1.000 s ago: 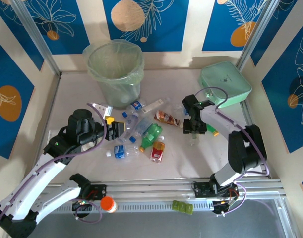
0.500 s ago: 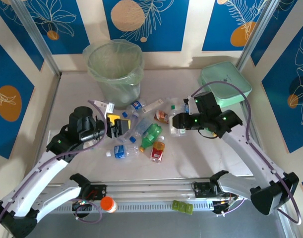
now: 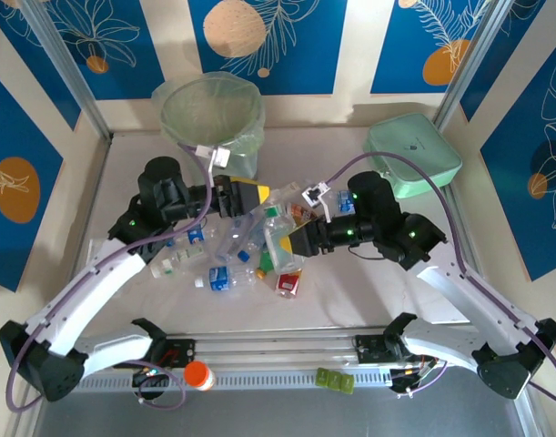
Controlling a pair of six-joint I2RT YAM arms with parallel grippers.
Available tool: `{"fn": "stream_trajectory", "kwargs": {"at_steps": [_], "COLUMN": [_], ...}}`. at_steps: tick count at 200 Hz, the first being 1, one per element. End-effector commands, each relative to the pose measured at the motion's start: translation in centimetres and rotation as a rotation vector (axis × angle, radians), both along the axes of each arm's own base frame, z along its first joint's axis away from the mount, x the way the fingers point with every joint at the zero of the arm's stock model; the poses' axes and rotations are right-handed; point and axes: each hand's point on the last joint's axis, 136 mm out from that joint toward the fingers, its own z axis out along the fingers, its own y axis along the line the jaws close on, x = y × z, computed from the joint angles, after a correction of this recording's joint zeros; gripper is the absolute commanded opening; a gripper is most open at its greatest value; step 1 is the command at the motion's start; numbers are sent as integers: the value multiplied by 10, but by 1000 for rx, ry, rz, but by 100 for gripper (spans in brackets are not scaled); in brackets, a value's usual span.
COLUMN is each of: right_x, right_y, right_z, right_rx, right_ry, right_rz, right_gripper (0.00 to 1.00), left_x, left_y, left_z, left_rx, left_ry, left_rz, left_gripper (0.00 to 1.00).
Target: Put the plastic bottles in the bin
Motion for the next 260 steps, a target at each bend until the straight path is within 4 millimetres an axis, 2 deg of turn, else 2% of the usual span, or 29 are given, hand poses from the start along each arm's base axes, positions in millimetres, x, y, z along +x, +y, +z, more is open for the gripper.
{"fn": "stream_trajectory", "kwargs": {"at_steps": [1,29,85,115,145,172,189,202,212,226,233,260], "right_x": [-16,-18,-14,-11,-12,-12,-12,-11,-8,-4,-3,-3], "right_y": [4,4,0,-5,-6,-7,-8,-9,-11,-16,-18,-29], "right_z": [28,38,42,41,37,35,33,31,29,27,27,34], "right_rx": [127,181,206,219,217,210,203,195,181,160,154,137], "right_ry": [-32,-38,-37,-28,-12,-14,-17,-19,-21,-33,-44,-88], "right_rz": [78,96,81,68,73,69,65,53,27,-20,-36,-83], "right_gripper": [49,49,49,49,49,49,49,53,61,86,95,98], "left_x": [-21,-31,-57,-61,-66,-66,-66,-66,-64,-61,-57,-28], "left_y": [-10,-18,-25,-28,-35,-37,-37,-37,-37,-36,-36,-26], "left_z": [44,54,66,60,47,51,54,56,57,58,58,62], "left_rx": [-141,-207,-262,-210,-115,-115,-122,-129,-134,-137,-137,-110], "left_ry": [-48,-46,-89,-112,-138,-149,-155,-159,-160,-166,-170,-196], "left_rz": [-164,-256,-380,-384,-373,-375,-373,-372,-364,-342,-323,-189], "left_gripper": [77,76,64,50,48,38,35,34,34,34,32,27]}}
